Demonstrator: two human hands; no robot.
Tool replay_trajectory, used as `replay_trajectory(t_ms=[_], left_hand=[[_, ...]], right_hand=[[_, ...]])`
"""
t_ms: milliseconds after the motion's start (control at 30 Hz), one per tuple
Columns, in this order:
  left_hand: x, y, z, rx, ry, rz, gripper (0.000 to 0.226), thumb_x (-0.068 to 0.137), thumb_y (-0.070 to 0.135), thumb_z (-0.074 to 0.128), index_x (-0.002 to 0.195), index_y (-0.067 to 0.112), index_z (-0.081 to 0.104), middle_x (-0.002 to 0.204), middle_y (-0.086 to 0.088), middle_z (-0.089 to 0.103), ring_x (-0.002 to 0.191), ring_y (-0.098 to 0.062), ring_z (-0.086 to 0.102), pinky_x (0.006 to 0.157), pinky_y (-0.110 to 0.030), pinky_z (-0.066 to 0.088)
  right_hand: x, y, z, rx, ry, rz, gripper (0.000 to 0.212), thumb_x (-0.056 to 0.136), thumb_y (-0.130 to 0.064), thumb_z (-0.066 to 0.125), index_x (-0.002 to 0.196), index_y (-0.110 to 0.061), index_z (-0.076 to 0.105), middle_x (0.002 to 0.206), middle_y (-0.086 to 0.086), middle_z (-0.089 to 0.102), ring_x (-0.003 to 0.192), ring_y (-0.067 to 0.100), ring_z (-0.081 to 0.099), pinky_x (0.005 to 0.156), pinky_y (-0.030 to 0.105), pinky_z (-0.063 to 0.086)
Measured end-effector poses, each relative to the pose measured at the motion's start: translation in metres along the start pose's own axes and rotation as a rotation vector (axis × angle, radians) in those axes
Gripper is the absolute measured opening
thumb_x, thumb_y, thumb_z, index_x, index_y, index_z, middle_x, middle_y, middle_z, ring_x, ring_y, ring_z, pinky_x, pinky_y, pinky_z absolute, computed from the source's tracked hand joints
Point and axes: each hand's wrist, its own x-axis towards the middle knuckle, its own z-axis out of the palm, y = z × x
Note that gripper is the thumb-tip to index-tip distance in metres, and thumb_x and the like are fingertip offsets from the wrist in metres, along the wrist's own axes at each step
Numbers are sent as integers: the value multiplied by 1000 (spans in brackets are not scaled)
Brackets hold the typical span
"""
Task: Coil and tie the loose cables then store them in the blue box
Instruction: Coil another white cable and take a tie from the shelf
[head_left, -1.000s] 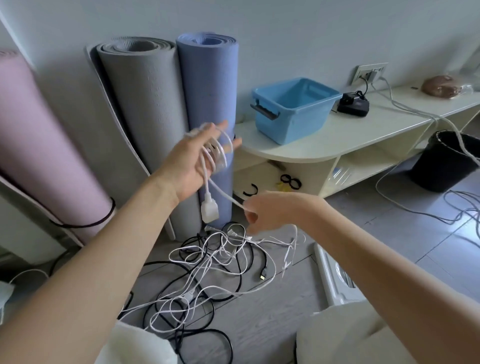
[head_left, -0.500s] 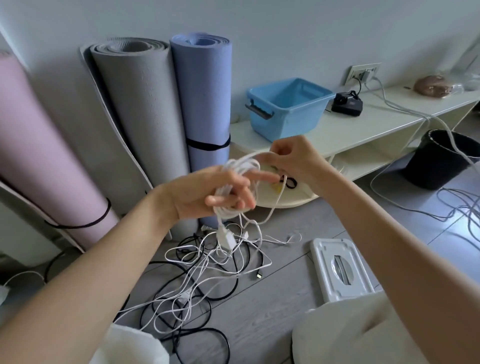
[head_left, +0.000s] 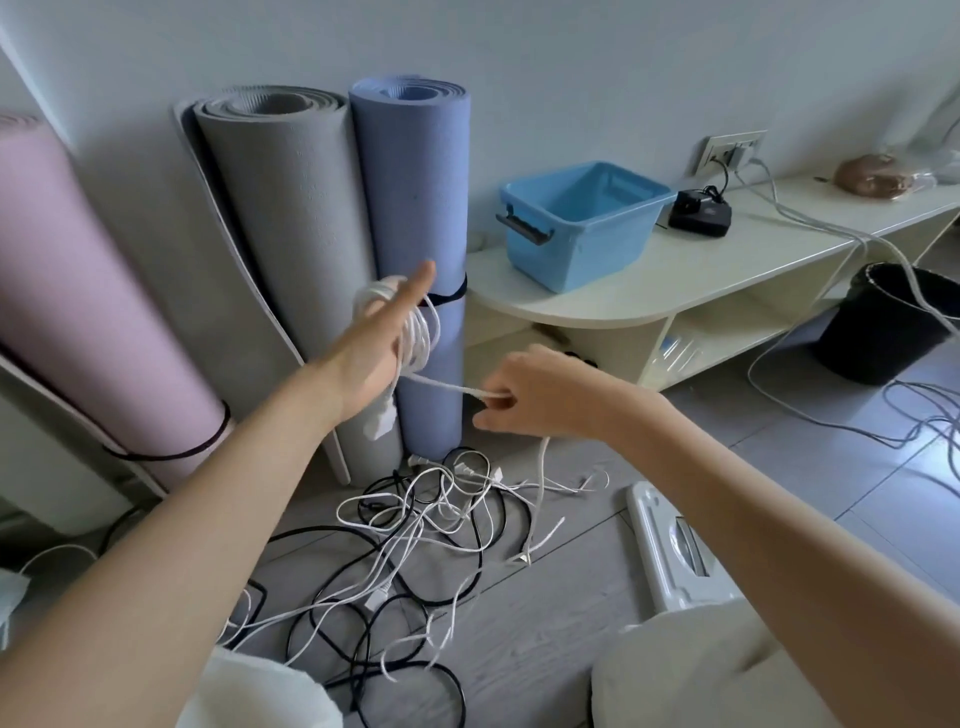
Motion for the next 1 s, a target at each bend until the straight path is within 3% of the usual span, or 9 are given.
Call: replay_trajectory(t_ms=[67,233,433,500,667,733,800,900,1000], left_hand=[[-5,-9,1,192,-110,-106,40,69,56,70,76,19,59,51,12,57,62,-13,57,78,-27,48],[-27,-14,14,713,-648,-382,34,91,19,58,123,14,47,84,1,73,63,-9,62,70,-22,50],[-34,5,12,162,-954,-181,21,81,33,65,96,23,75,116,-7,56,40,5,48,63,-15,35],[-29,8,11,-84,-1084,-103,40,87,35,57,125,22,59,113,7,67,48,6,52,65,-12,34],[-14,8,16,-478,-558,43,69,70,33,77,129,9,52,131,-4,58,114,-18,60,90,-27,51],[-11,6,15,-452,-318,44,78,54,41,84,120,13,55,123,2,62,110,-19,63,86,-27,54],[-6,-4,12,-225,-167,34,47,63,44,78,98,19,58,91,8,68,85,-8,68,82,-24,53],[-8,-18,14,203,-244,-23,48,76,54,66,82,9,52,51,7,51,54,-2,51,78,-23,41],[-17,-18,13,372,-503,-154,85,80,53,59,133,-8,33,92,-8,72,92,-5,67,93,-31,46]], right_hand=[[0,3,-9,-17,178,11,44,83,-28,57,50,-14,33,52,0,36,62,27,41,47,27,28],[2,27,-13,75,447,193,32,75,-14,60,50,-15,40,55,4,42,62,28,46,47,26,28],[3,51,-14,299,583,389,44,86,-23,59,46,-17,40,48,1,39,51,19,36,46,25,26],[6,53,-4,286,477,414,38,87,-23,56,52,-13,47,54,4,45,56,23,43,48,26,31],[10,23,17,199,112,215,44,87,-27,57,51,-15,35,52,-1,37,52,21,41,54,26,31],[9,9,24,82,-17,91,41,88,-30,56,54,-14,38,55,-2,37,58,23,43,53,25,30],[7,-1,26,-23,-20,-4,38,88,-29,53,57,-14,36,57,-2,38,67,27,46,50,25,27],[5,-1,13,-65,102,-79,38,84,-27,52,54,-15,32,56,-1,38,64,27,45,46,26,25],[1,7,-5,-66,216,-103,34,81,-28,57,55,-17,38,58,1,44,62,24,44,51,28,37]])
